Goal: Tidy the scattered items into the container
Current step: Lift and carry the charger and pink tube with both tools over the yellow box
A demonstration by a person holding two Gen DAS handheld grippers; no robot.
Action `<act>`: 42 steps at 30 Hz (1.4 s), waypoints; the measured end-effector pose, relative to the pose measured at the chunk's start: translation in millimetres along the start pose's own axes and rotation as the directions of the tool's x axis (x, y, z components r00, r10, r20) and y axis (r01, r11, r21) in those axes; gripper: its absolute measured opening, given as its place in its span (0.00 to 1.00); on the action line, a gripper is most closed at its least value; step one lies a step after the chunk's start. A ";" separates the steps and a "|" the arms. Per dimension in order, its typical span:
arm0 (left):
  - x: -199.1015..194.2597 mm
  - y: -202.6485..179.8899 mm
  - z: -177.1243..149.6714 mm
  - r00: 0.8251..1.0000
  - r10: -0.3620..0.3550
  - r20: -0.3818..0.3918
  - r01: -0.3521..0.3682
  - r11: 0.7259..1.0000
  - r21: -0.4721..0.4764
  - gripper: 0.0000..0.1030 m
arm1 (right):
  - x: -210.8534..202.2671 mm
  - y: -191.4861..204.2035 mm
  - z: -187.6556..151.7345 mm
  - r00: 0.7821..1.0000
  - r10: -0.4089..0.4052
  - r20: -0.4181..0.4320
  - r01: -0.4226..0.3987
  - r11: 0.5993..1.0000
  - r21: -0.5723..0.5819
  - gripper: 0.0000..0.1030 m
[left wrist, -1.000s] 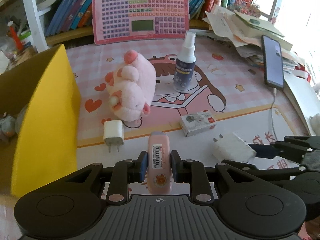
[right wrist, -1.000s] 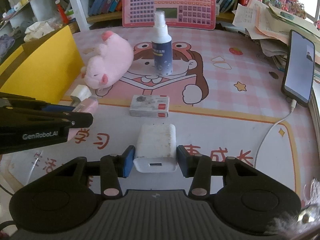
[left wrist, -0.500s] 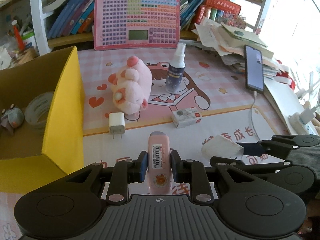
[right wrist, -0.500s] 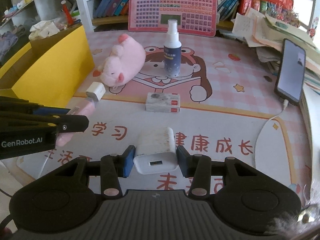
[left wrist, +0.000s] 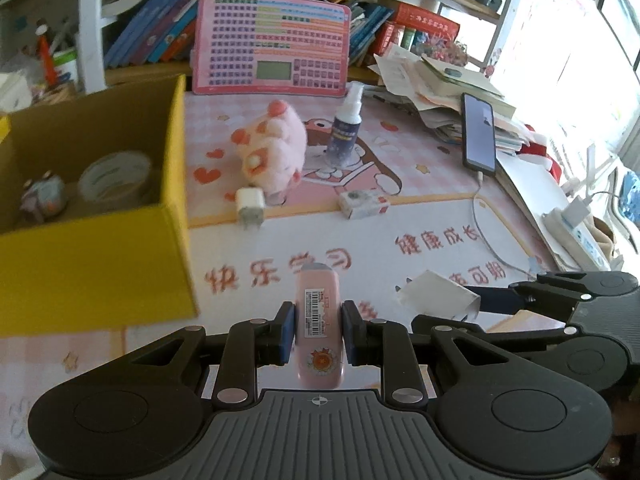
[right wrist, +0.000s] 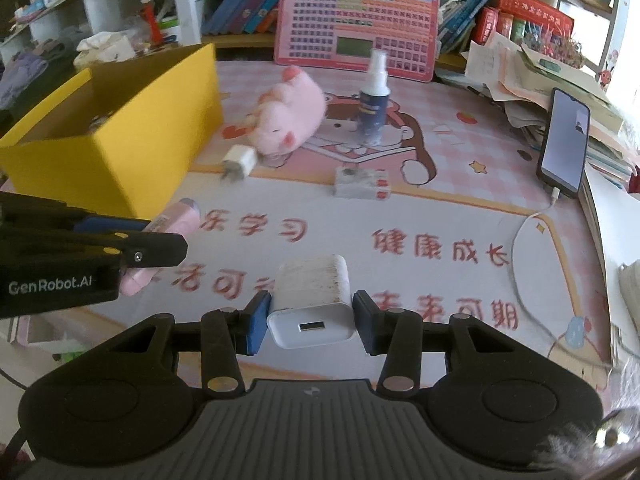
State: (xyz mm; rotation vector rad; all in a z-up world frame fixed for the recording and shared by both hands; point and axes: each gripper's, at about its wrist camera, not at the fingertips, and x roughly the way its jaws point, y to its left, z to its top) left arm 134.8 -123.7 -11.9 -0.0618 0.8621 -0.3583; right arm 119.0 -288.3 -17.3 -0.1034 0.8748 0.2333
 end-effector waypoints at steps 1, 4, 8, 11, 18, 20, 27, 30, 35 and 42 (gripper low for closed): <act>-4.9 3.5 -3.9 1.000 -0.001 0.000 0.001 1.000 -0.005 0.22 | -3.3 5.9 -3.3 1.000 -0.001 -0.001 0.001 1.000 -0.004 0.41; -21.0 15.3 -17.1 1.000 -0.003 0.000 0.003 1.000 -0.019 0.22 | -12.8 24.4 -13.2 1.000 0.000 -0.002 0.000 1.000 -0.013 0.41; -40.1 29.2 -34.5 1.000 -0.001 0.001 0.001 0.999 -0.035 0.22 | -23.8 48.4 -26.2 1.000 0.005 0.000 -0.005 1.000 -0.022 0.41; -54.1 38.8 -47.3 1.000 0.001 0.004 -0.001 0.999 -0.043 0.22 | -30.4 66.7 -35.8 1.000 0.013 -0.001 -0.013 0.999 -0.033 0.41; -81.8 60.2 -72.0 1.000 0.009 0.015 -0.008 0.998 -0.057 0.22 | -42.8 107.1 -54.9 0.999 0.038 -0.005 -0.038 0.997 -0.063 0.41; -88.9 66.4 -76.8 1.000 0.014 0.019 -0.013 0.998 -0.061 0.22 | -45.0 117.8 -57.8 0.999 0.046 -0.004 -0.046 0.996 -0.072 0.41; -113.9 90.5 -90.8 0.998 0.039 0.051 -0.034 0.994 -0.102 0.22 | -50.9 153.7 -61.4 0.997 0.082 -0.006 -0.082 0.987 -0.139 0.41; -121.2 100.0 -95.4 0.997 0.047 0.062 -0.040 0.992 -0.120 0.22 | -53.1 165.7 -61.5 0.995 0.096 -0.001 -0.095 0.982 -0.166 0.41; -133.4 115.7 -101.4 0.994 0.071 0.082 -0.058 0.987 -0.150 0.22 | -52.5 181.2 -58.0 0.994 0.111 0.000 -0.109 0.974 -0.200 0.41; -146.1 137.0 -107.9 0.989 0.107 0.099 -0.085 0.976 -0.203 0.22 | -49.9 202.8 -51.2 0.990 0.140 0.001 -0.135 0.958 -0.253 0.41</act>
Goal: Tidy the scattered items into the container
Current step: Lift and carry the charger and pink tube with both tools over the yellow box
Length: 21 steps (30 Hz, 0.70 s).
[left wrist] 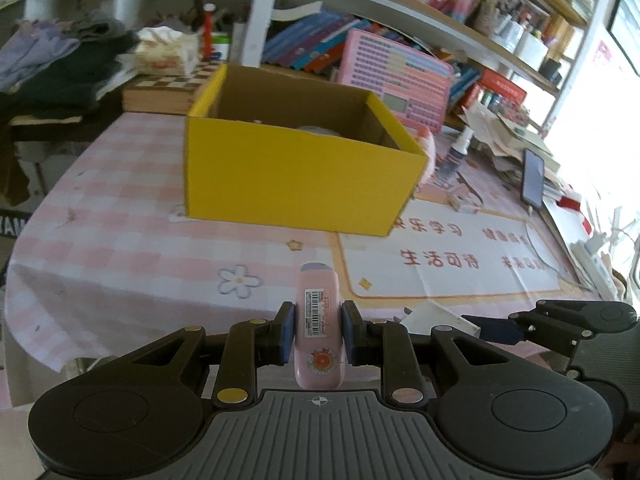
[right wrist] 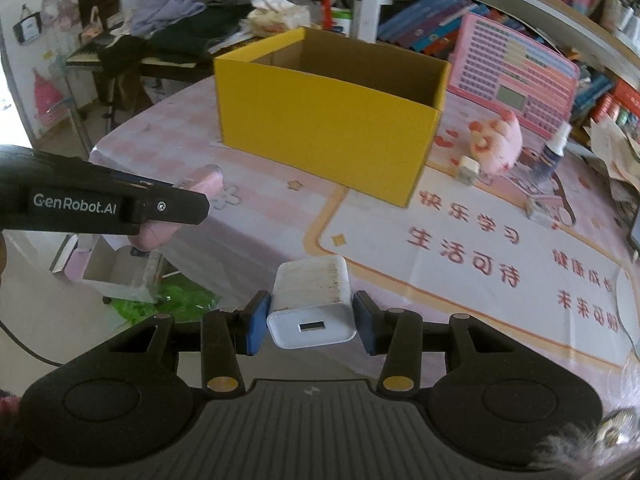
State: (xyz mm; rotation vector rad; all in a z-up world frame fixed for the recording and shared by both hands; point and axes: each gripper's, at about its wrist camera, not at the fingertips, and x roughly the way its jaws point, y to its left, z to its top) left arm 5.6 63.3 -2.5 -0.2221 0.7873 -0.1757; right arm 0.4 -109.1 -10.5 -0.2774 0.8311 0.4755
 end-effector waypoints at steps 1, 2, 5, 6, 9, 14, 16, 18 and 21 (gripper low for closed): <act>-1.7 3.0 0.4 1.000 0.005 0.005 -0.005 1.000 -0.006 0.22 | 0.8 2.5 1.9 1.000 0.004 0.002 -0.004 1.000 -0.007 0.41; -3.4 5.9 1.0 1.000 0.011 0.010 -0.010 1.000 -0.012 0.22 | 1.9 5.2 4.2 1.000 0.009 0.004 -0.009 1.000 -0.014 0.41; -6.9 14.2 3.0 1.000 0.023 0.021 -0.022 0.999 -0.029 0.22 | 4.3 12.5 10.3 1.000 0.024 0.009 -0.024 0.999 -0.038 0.41; -7.6 16.8 3.9 0.999 0.027 0.024 -0.027 0.999 -0.035 0.22 | 5.0 14.7 12.3 1.000 0.029 0.011 -0.029 0.998 -0.048 0.41; -9.1 22.1 6.4 0.999 0.035 0.033 -0.034 0.998 -0.045 0.22 | 6.1 18.7 18.6 0.999 0.040 0.024 -0.038 0.997 -0.072 0.41; -10.2 25.2 17.3 0.996 0.055 0.073 -0.051 0.997 -0.054 0.22 | 7.6 18.4 31.6 0.996 0.057 0.067 -0.049 0.993 -0.110 0.41; -9.0 23.7 23.5 0.994 0.061 0.091 -0.056 0.997 -0.048 0.22 | 8.8 16.8 38.5 0.995 0.055 0.082 -0.043 0.990 -0.132 0.41; -7.3 22.1 31.7 0.992 0.066 0.110 -0.062 0.997 -0.036 0.22 | 9.8 12.1 47.5 0.993 0.055 0.102 -0.040 0.990 -0.138 0.41; -5.3 19.2 47.9 0.987 0.074 0.145 -0.072 0.997 -0.020 0.22 | 8.0 1.0 65.0 0.987 0.060 0.148 -0.040 0.990 -0.134 0.41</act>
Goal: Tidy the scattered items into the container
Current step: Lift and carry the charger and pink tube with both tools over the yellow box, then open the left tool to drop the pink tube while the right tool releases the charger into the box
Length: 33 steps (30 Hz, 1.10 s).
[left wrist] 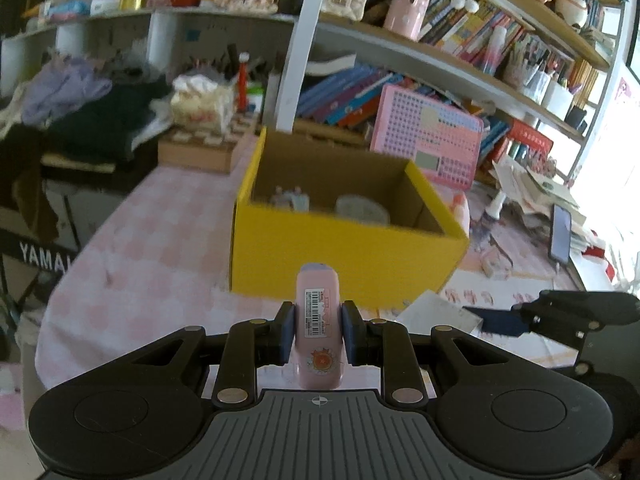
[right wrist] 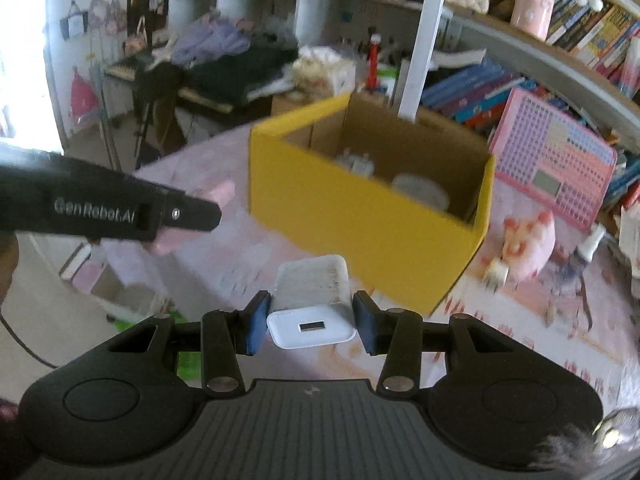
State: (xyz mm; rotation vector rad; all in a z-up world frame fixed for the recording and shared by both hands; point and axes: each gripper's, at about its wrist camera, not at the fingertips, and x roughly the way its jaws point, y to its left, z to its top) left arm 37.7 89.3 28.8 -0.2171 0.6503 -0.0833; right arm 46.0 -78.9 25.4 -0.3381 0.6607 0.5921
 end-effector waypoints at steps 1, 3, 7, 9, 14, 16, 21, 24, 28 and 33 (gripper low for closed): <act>1.3 -0.8 5.6 1.000 0.000 0.011 0.000 1.000 0.002 0.22 | -0.3 -5.2 6.6 1.000 0.000 0.017 0.000 1.000 0.005 0.41; 5.3 -2.0 19.4 0.999 -0.005 0.039 0.004 1.000 0.008 0.22 | -1.0 -16.1 20.6 0.999 0.001 0.054 -0.001 1.000 0.016 0.41; 19.0 -5.3 44.5 0.997 -0.015 0.077 0.014 1.000 0.012 0.22 | -0.8 -36.1 45.2 0.993 -0.005 0.120 0.002 1.000 0.026 0.41; 28.1 -7.6 56.2 0.996 -0.017 0.093 0.015 1.000 0.018 0.22 | 2.6 -46.2 56.8 0.990 -0.002 0.138 -0.001 1.000 0.023 0.41; 58.7 -9.4 77.3 0.996 -0.004 0.093 0.002 1.000 0.025 0.22 | 31.6 -73.6 82.2 0.992 0.008 0.126 -0.013 0.999 0.036 0.41; 72.4 -8.6 82.2 0.997 0.002 0.078 -0.004 1.000 0.022 0.22 | 49.8 -83.2 89.5 0.995 0.013 0.096 -0.017 0.999 0.042 0.41; 104.8 -6.5 92.7 0.999 0.022 0.042 -0.023 0.999 0.025 0.22 | 93.7 -99.9 99.4 0.999 0.034 0.018 -0.035 0.999 0.033 0.41; 123.3 -2.2 95.3 1.000 0.030 0.010 -0.030 0.999 0.024 0.22 | 116.5 -104.5 102.9 0.998 0.056 -0.026 -0.056 0.998 0.020 0.41; 145.8 0.2 96.8 0.998 0.039 -0.043 -0.038 0.998 0.040 0.23 | 141.4 -104.3 102.1 0.993 0.073 -0.090 -0.074 0.997 -0.012 0.42; 165.0 -4.3 93.1 0.993 0.055 -0.103 -0.047 0.995 0.083 0.23 | 160.1 -106.0 98.6 0.983 0.105 -0.152 -0.109 0.994 -0.017 0.42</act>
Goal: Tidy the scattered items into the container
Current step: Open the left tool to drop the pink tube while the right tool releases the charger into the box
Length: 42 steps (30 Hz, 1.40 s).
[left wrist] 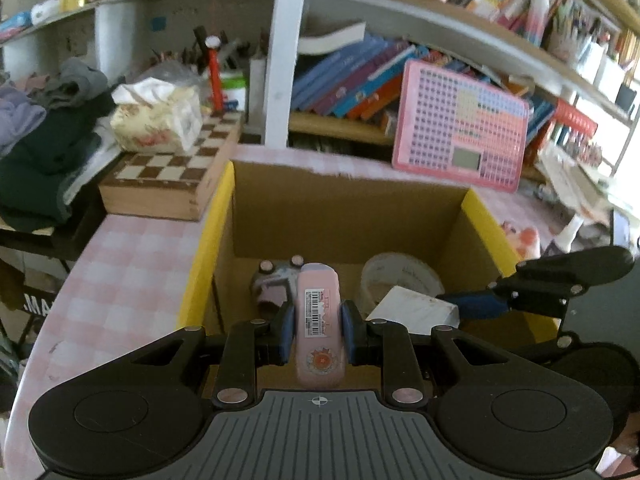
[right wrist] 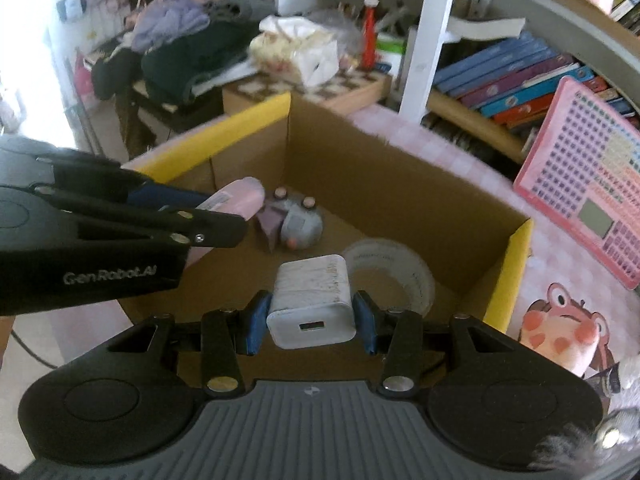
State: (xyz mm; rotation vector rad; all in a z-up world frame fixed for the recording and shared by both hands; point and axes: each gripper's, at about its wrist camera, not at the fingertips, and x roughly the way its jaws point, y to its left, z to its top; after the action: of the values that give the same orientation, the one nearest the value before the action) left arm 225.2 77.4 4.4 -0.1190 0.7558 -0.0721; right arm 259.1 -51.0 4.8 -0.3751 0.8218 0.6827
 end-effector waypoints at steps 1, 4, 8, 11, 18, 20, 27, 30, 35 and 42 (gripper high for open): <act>3.1 -1.8 -0.1 1.000 0.007 -0.010 -0.007 1.000 0.011 0.23 | 2.0 -1.3 0.3 1.000 0.006 -0.006 -0.006 1.000 0.001 0.42; 11.2 -6.4 -2.1 0.999 0.024 -0.044 -0.022 0.999 0.042 0.23 | 7.7 -1.9 1.2 1.000 -0.007 -0.018 0.006 1.000 -0.029 0.42; 19.2 -5.9 -4.3 0.997 0.030 -0.075 -0.027 0.999 0.043 0.23 | 14.8 -6.9 0.4 0.999 0.008 -0.042 -0.009 1.000 -0.023 0.42; 22.1 -4.7 -4.8 0.996 0.036 -0.084 -0.033 0.999 0.042 0.23 | 18.1 -7.0 1.7 0.999 0.006 -0.048 -0.008 0.999 -0.038 0.42; 25.6 -3.3 -5.8 0.995 0.041 -0.093 -0.039 0.999 0.029 0.23 | 24.4 -8.6 2.7 0.997 0.028 -0.072 -0.031 0.999 -0.038 0.41; 25.9 -3.2 -6.0 0.995 0.042 -0.094 -0.039 0.999 0.028 0.23 | 24.8 -9.0 2.5 0.997 0.032 -0.077 -0.035 0.999 -0.035 0.41; 19.1 0.5 -3.5 0.997 0.036 -0.063 -0.037 0.999 -0.013 0.30 | 19.8 -10.4 2.3 0.998 0.050 -0.042 -0.052 0.998 -0.028 0.45; 11.1 2.3 -0.8 0.999 0.018 -0.032 -0.020 0.999 -0.040 0.39 | 13.1 -12.5 3.3 0.999 0.046 -0.014 -0.047 0.999 -0.017 0.53; -5.6 -1.8 1.7 0.999 0.032 0.025 -0.031 0.999 -0.030 0.53 | -1.5 -14.4 4.7 0.999 0.030 0.023 -0.030 1.000 0.005 0.61; -34.1 -6.6 -0.5 0.996 0.027 0.080 -0.026 1.000 -0.012 0.60 | -29.8 -10.8 -0.7 0.997 -0.002 0.078 -0.002 0.999 0.049 0.71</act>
State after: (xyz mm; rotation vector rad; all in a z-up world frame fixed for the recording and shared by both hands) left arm 200.0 74.6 28.0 -0.1217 0.6780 -0.0373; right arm 251.5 -71.4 27.9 -0.3029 0.7627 0.6719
